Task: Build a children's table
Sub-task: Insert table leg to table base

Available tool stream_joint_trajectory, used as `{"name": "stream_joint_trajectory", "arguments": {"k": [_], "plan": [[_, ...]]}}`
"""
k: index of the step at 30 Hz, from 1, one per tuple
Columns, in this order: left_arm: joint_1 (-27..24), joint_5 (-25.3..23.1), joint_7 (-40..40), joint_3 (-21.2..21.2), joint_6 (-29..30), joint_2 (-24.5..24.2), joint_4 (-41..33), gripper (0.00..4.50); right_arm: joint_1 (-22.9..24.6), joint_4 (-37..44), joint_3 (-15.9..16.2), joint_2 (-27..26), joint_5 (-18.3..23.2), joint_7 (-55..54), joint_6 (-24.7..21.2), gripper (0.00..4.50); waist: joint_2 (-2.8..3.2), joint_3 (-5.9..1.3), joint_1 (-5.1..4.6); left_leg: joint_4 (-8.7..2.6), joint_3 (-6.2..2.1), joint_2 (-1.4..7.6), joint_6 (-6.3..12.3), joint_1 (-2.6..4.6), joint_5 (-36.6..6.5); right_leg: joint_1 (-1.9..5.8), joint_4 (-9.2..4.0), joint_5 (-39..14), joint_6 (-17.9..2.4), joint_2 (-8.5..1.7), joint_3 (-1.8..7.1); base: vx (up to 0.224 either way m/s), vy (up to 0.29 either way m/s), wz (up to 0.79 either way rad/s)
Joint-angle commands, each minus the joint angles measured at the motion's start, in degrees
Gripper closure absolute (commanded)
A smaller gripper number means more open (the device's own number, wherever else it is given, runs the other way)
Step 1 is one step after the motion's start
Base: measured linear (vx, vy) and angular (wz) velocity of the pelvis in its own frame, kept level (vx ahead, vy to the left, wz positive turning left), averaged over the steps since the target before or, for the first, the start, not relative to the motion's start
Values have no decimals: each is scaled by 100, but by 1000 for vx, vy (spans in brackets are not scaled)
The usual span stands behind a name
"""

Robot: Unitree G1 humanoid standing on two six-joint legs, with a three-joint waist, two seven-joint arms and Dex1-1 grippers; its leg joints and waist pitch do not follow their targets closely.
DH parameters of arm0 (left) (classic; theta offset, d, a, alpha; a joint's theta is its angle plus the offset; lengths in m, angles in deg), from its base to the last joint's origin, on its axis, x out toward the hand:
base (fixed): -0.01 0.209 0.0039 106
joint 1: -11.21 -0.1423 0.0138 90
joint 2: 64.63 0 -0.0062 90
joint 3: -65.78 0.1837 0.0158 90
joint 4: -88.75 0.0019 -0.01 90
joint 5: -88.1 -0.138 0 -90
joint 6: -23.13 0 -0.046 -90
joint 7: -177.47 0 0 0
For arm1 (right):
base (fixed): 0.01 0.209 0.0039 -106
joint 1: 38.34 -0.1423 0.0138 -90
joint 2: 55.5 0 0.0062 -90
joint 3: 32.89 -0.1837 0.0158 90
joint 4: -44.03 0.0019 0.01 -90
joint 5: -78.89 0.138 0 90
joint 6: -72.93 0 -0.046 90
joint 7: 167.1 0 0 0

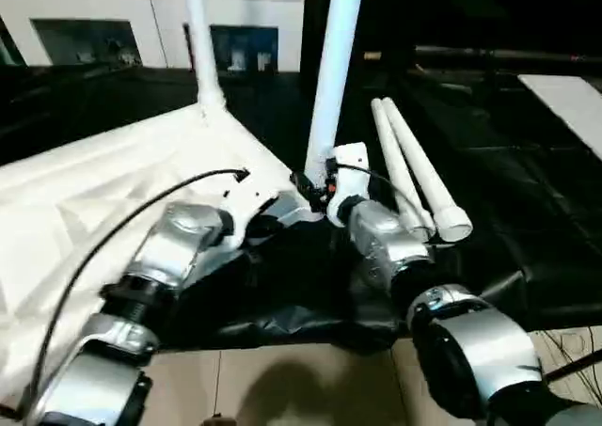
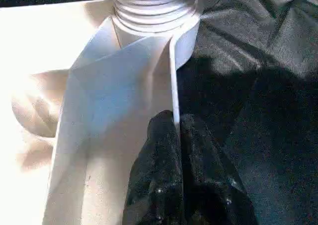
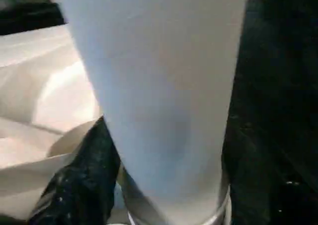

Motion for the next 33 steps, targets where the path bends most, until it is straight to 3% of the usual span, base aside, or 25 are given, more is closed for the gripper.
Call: {"name": "stream_joint_trajectory", "arguments": {"k": [1,3,6,12,13,14,18,21,27,33], "plan": [[-35,184,-564,110,-478,-84,-209,450,179,463,159,274,58,948,-169,133,79,-437,-35,-211,82,55,624,40,492,424,-226,2332,-1491,-298,321,0,0,0],[-58,238,-740,133,-507,-122,-232,450,252,575,261,370,10,1227,-191,133,71,-425,-39,-201,83,66,785,35,478,424,-223,2315,-1576,-316,312,0,0,0],[-126,347,-1284,241,-822,-321,-220,450,604,1001,609,783,-105,2370,-284,133,77,-402,-30,-212,82,98,842,35,194,427,-267,1835,-1623,-336,303,0,0,0],[-167,584,-2116,309,-1351,-455,-57,450,1051,1452,934,1373,-132,3693,-271,133,126,-380,22,-237,95,152,575,35,-308,412,-301,1155,-1642,-365,302,0,0,0],[-164,614,-2195,308,-1389,-453,-51,450,1118,1564,1001,1438,-169,3831,-287,133,108,-370,30,-239,110,153,529,45,-389,406,-327,1007,-1605,-357,301,0,0,0],[-157,641,-2279,315,-1401,-455,-53,450,1175,1643,1079,1504,-225,3951,-271,133,142,-372,37,-239,115,156,496,52,-442,396,-321,953,-1613,-361,304,0,0,0],[-132,684,-2503,354,-1435,-468,-77,450,1207,1629,1172,1578,-366,3955,-159,133,147,-360,35,-255,155,162,316,57,-604,382,-354,663,-1550,-361,313,0,0,0],[-112,731,-2583,360,-1484,-471,-53,450,1220,1688,1176,1557,-376,3956,-207,149,159,-373,37,-251,148,158,270,54,-517,385,-338,746,-1529,-352,311,0,0,0],[-86,716,-2680,341,-1588,-460,29,450,1290,1784,1282,1556,-462,3995,-181,182,140,-396,46,-224,151,143,386,47,-305,392,-297,1201,-1566,-337,300,0,0,0],[-108,701,-2679,316,-1581,-473,51,450,1269,1644,1301,1552,-570,3912,-108,183,135,-385,44,-232,154,148,350,49,-431,394,-312,994,-1557,-344,307,0,0,0]]}}
